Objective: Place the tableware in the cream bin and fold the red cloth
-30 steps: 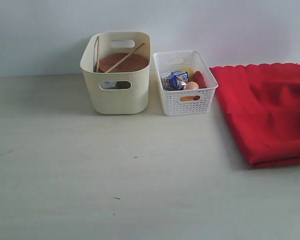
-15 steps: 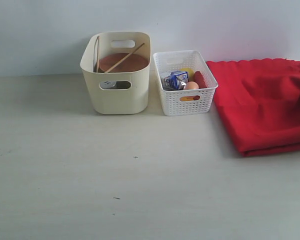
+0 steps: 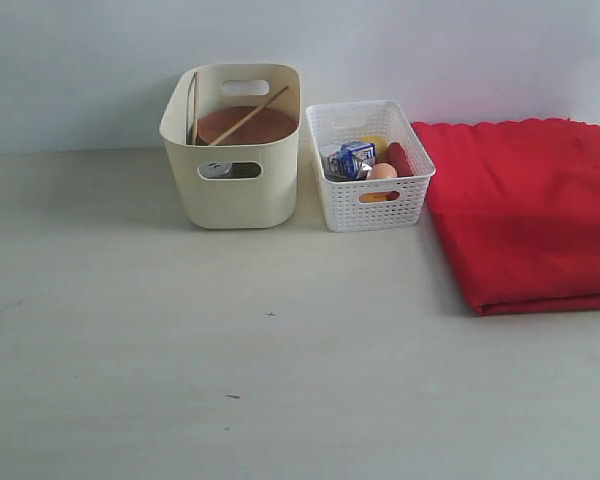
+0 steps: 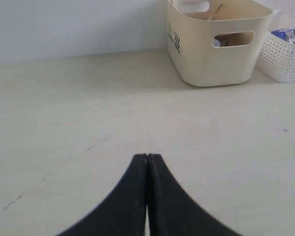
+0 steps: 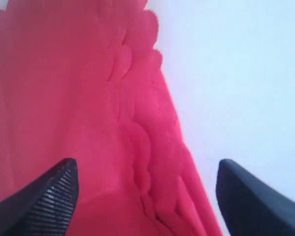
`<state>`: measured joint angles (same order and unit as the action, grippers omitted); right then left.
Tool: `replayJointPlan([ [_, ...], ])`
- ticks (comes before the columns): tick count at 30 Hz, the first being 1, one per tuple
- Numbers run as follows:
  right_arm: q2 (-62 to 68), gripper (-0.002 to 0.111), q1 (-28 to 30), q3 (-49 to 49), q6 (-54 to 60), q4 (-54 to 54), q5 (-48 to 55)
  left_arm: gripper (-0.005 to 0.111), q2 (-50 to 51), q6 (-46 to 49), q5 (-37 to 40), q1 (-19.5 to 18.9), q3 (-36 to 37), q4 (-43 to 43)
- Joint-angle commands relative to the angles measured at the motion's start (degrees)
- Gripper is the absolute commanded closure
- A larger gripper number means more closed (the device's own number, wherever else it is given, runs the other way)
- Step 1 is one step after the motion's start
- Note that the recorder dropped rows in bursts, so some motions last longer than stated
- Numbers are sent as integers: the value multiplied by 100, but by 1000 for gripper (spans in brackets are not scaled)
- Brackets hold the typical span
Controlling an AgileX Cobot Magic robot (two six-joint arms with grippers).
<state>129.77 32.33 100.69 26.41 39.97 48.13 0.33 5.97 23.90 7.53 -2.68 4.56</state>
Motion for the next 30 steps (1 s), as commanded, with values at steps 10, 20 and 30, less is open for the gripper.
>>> replayJointPlan([
  [10, -1817, 77, -16, 27, -1443, -2063, 418, 107, -33, -29, -52, -18, 18, 2],
  [20, -3144, 108, -37, -278, -1444, -2133, 1080, 107, -33, -29, -52, -18, 18, 2],
  [30, -4739, 108, -37, -1828, -1385, -2178, 150, 107, -33, -29, -52, -18, 18, 2],
])
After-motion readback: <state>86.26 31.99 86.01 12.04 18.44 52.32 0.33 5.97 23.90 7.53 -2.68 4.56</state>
